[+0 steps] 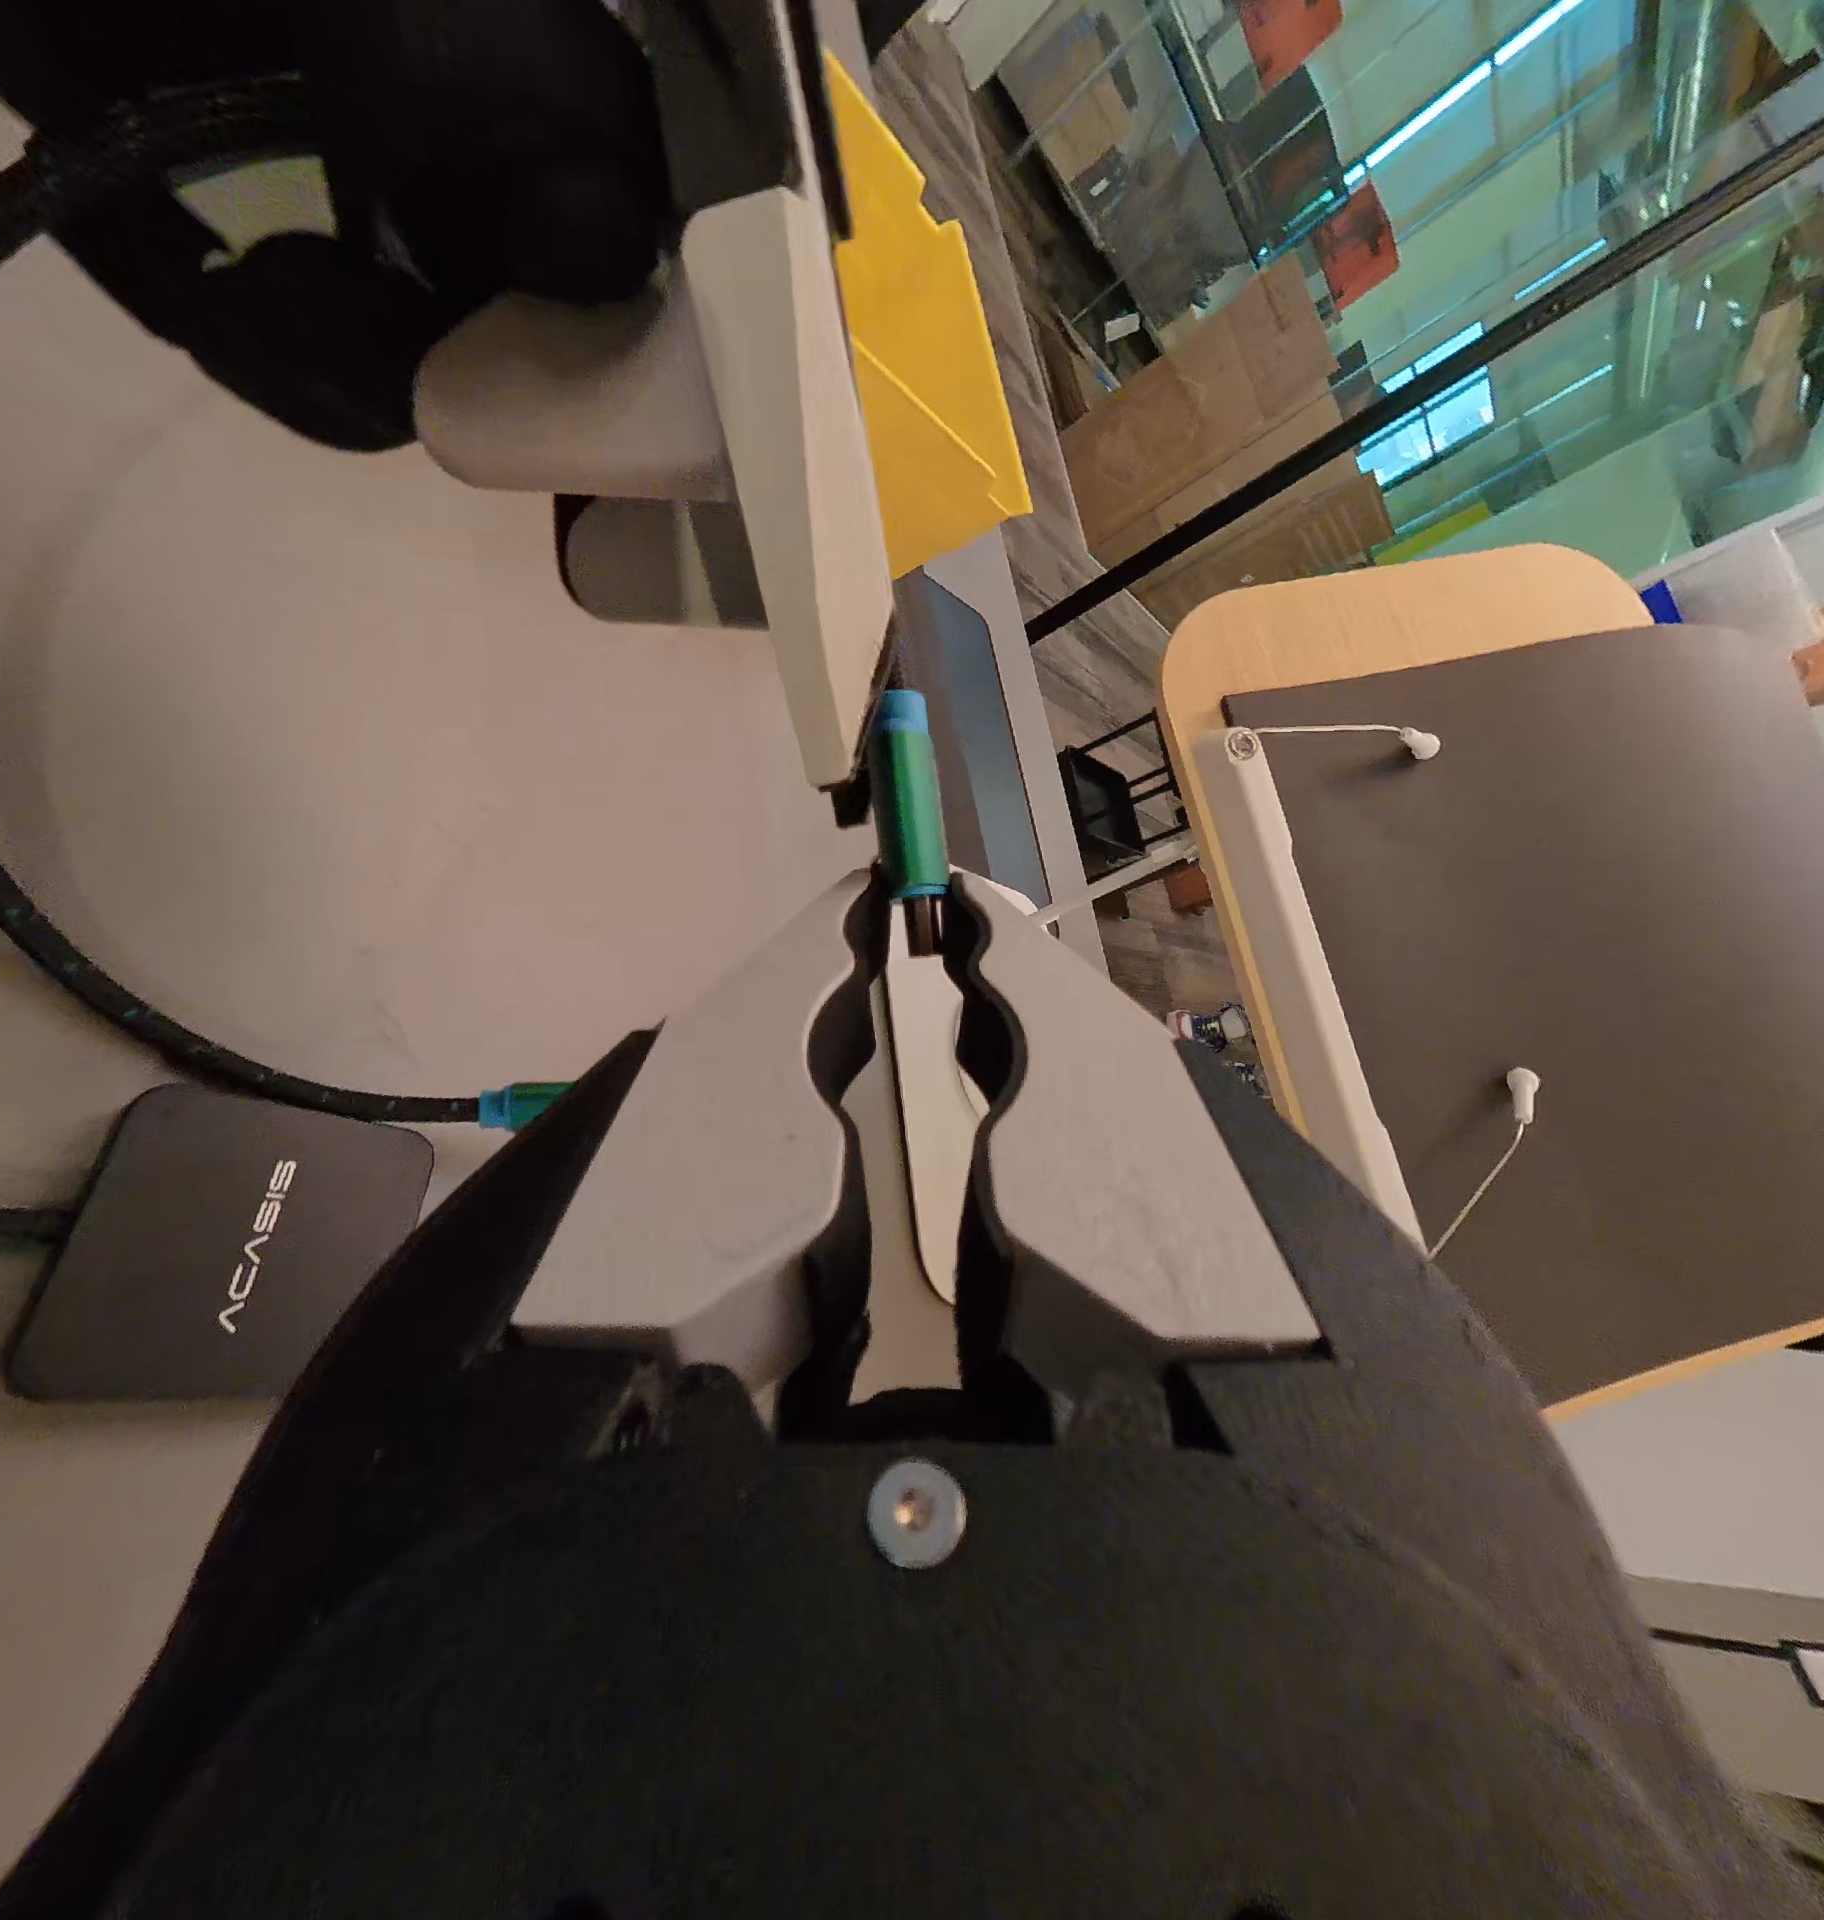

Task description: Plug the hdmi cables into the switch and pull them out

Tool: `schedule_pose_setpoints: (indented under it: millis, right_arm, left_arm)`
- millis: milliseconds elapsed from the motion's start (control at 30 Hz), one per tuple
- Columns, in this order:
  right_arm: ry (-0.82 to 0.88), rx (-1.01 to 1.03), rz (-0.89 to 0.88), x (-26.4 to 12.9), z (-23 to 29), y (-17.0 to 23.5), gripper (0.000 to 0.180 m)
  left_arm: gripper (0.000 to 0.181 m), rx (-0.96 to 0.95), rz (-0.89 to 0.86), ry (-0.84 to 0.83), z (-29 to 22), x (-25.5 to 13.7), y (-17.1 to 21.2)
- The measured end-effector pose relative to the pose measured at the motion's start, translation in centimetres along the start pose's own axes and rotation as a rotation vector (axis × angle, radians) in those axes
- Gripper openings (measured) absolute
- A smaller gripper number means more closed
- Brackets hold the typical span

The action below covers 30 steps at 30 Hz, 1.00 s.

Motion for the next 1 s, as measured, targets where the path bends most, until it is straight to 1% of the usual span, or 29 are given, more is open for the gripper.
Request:
schedule_pose_setpoints:
  millis: [100, 133, 200, 233, 333, 633, 767, 800, 867, 900, 1000]
  right_arm:
    - [0.009, 0.015, 0.001, 0.1, 0.1, 0.1, 0.008]
    - [0.004, 0.015, -0.009, 0.0, 0.3, 0.0, 0.008]
    - [-0.001, 0.024, -0.018, 0.1, 0.5, -0.2, 0.008]
    - [0.007, 0.019, -0.013, 0.1, 0.5, -0.2, 0.008]
    - [0.006, 0.029, -0.016, 0.2, 0.5, -0.2, 0.008]
    - [0.005, 0.013, -0.018, 0.2, 0.7, -0.2, 0.008]
    - [-0.033, 0.035, -0.012, 0.4, 0.5, -0.2, 0.013]
    - [-0.038, 0.037, 0.001, 0.4, 0.4, -0.2, 0.023]
    - [-0.052, 0.029, 0.002, 0.1, 0.3, -0.5, 0.015]
    - [-0.059, 0.029, 0.006, 0.0, 0.2, -0.6, 0.016]
    - [-0.057, 0.046, 0.051, -0.5, -0.7, -0.4, 0.025]
  left_arm:
    - [0.031, -0.013, -0.052, 0.011, 0.0, 0.1, 0.2]
    - [0.040, -0.009, -0.083, -0.003, 0.1, 0.1, 0.2]
    - [0.043, -0.023, -0.120, 0.004, 0.2, -0.1, 0.0]
    - [0.042, -0.027, -0.122, 0.016, 0.1, 0.0, 0.0]
    - [0.034, -0.022, -0.110, 0.012, 0.1, 0.0, 0.1]
    - [0.028, -0.033, -0.084, -0.006, 0.2, -0.1, 0.2]
    - [0.020, -0.027, -0.075, -0.038, 0.5, -0.5, 0.3]
    - [0.019, -0.024, -0.079, -0.043, 0.5, -0.7, 0.3]
    - [0.020, -0.014, -0.069, -0.043, 0.3, -1.1, 0.1]
    - [0.019, 0.002, -0.072, -0.054, 0.3, -1.3, -0.1]
    - [0.019, 0.062, -0.042, -0.103, 0.1, -2.0, -0.2]
Point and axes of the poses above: each gripper's, where its closed fingertips meet, x out along the fingers, y out of its underside, z = x × y across the jaws, the point moved 8 cm from there along -x, back along the fingers, and after that the axes turned 1 degree about -z, right-handed, at the moved point
